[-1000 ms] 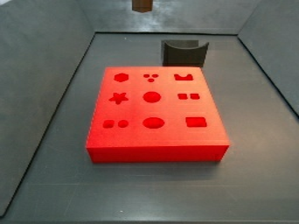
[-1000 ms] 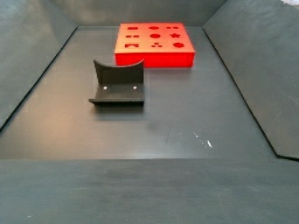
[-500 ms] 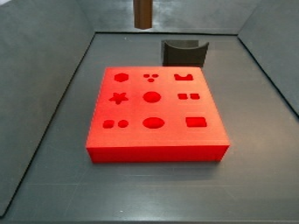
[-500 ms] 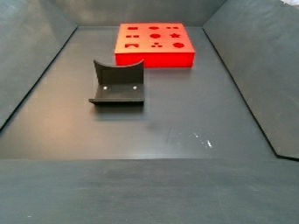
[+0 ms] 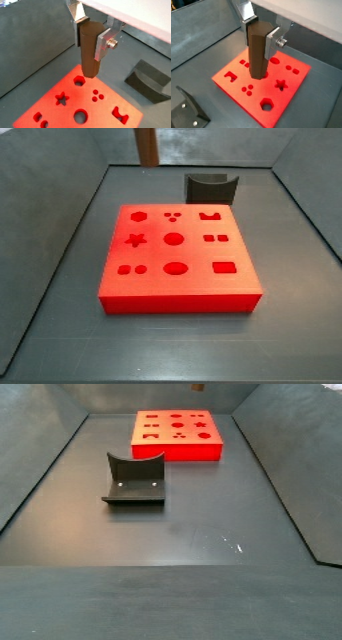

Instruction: Insert the hexagon object.

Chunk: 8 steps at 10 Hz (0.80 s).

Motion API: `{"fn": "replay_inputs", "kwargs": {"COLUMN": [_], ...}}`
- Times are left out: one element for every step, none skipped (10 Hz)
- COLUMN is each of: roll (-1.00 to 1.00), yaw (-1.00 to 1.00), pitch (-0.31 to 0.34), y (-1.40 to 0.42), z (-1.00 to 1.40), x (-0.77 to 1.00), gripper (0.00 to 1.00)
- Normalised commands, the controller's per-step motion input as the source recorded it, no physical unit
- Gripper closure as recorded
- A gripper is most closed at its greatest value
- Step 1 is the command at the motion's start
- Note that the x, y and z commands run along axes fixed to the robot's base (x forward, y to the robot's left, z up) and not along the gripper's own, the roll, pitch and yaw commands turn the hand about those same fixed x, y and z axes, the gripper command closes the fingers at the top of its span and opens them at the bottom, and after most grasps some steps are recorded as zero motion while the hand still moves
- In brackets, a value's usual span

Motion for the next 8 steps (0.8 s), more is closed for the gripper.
{"fn": "replay_inputs", "kwargs": {"roll": [0.03,0.01,0.00,0.00,0.00,0.00,0.04,0.12], "yaw": [0.00,0.00,0.00,0.00,0.00,0.00,0.00,0.00], "pitch": [0.074,0.280,0.331,0.331,0.276,0.159,0.004,0.000], "y": [0.00,0.00,0.04,0.06,0.03,0.00,0.00,0.00], "z": [-0.04,-0.21,-0.49,-0.43,-0.40,-0.48,-0.48,-0.57], "x": [0.19,0.26,0.00,0.00,0.00,0.00,-0.03,-0.10], "gripper": [1.00,1.00,1.00,1.00,1.00,1.00,1.00,1.00]}}
